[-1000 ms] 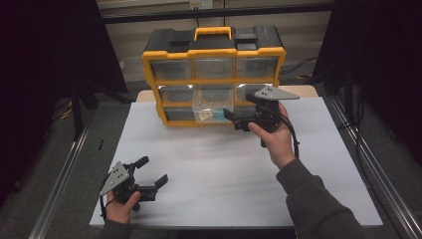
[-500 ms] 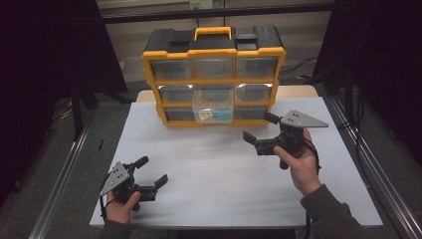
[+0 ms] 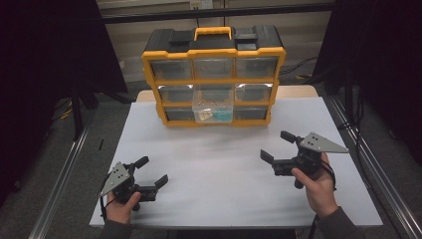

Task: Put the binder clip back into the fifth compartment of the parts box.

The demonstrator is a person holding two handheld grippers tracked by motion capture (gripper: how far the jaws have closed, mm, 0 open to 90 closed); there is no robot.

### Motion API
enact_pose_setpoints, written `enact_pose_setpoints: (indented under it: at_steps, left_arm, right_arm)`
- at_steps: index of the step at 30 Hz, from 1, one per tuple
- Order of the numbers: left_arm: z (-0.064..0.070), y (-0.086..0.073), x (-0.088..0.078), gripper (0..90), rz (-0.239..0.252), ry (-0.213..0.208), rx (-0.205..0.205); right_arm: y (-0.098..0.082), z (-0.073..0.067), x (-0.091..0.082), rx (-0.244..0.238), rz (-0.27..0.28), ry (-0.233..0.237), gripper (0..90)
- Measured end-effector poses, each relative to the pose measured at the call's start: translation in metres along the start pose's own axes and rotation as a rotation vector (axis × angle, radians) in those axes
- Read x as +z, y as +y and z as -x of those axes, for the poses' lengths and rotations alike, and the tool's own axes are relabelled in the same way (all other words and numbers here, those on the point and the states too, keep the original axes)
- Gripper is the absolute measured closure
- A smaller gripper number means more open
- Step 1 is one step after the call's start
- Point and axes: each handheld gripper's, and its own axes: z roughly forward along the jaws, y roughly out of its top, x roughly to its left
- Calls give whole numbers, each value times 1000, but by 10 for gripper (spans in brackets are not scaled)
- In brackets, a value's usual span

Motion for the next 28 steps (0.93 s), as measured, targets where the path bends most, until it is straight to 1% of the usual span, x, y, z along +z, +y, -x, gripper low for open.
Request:
enact_pose_setpoints:
  at_steps: [1, 2, 3, 5, 6, 7, 8, 9, 10, 11, 12, 14, 15, 16, 17, 19, 20, 21, 22, 24, 25, 26, 28]
  left_arm:
    - [0, 0, 0, 19, 2, 1, -2]
    - [-2, 0, -1, 18, -21, 5, 25]
    - [-1, 0, -1, 18, -18, -1, 16]
    - [-1, 0, -1, 19, -17, -1, 16]
    - [1, 0, 1, 19, 5, -3, -11]
    - [1, 0, 1, 19, 3, -3, -8]
    - [-1, 0, -1, 19, -18, 6, 23]
    - [-1, 0, -1, 19, -17, 6, 24]
    - [-1, 0, -1, 19, -17, 0, 14]
    - [-1, 0, -1, 19, -17, 0, 16]
    - [-1, 0, 0, 19, -18, -1, 16]
    - [-1, 0, -1, 19, -16, -1, 17]
    - [-2, 0, -1, 19, -16, -2, 27]
    - [0, 0, 0, 19, 2, -3, -5]
    - [1, 0, 1, 19, 9, 4, -10]
    - [1, -1, 1, 19, 9, 1, -13]
    - [-1, 0, -1, 19, -14, -1, 24]
    - [0, 0, 0, 18, -14, 2, 10]
    - [-1, 0, 0, 19, -15, 0, 17]
    - [-1, 0, 0, 19, -16, -2, 18]
    - [-2, 0, 0, 19, -15, 1, 25]
    - [0, 0, 2, 19, 13, 4, -13]
    - [0, 0, 2, 19, 14, 2, -12]
  right_arm:
    - [-3, 0, -2, 3, -7, 4, 16]
    - [-6, 1, -4, 8, -8, 3, 16]
    - [-8, 1, -6, 10, -10, 0, 16]
    - [-12, 1, -9, 1, -9, -2, 16]
    - [-14, 2, -10, -1, -15, 3, 16]
    - [-17, 2, -12, 1, -17, 0, 17]
    - [-18, 2, -13, 2, -20, 1, 16]
    - [-21, 3, -14, 4, -22, -4, 16]
    - [-24, 4, -16, 4, -27, -4, 17]
    - [-26, 4, -17, 10, -30, -9, 16]
    - [-29, 4, -19, 4, -30, -15, 19]
    - [-33, 5, -22, 6, -32, -15, 20]
    - [-36, 5, -24, 6, -38, -18, 20]
    - [-38, 5, -25, 7, -39, -21, 20]
    - [-41, 6, -27, 4, -41, -23, 21]
    - [-47, 6, -30, 9, -43, -19, 20]
    - [-50, 6, -32, 10, -45, -24, 22]
    - [-54, 6, -34, 12, -50, -27, 22]
    - [-57, 6, -35, 14, -55, -29, 22]
    - [-62, 6, -38, 11, -59, -33, 23]
    - [-64, 6, -39, 25, -52, -37, 23]
    - [-65, 7, -40, 26, -51, -37, 23]
    - [-67, 9, -42, 32, -51, -43, 22]
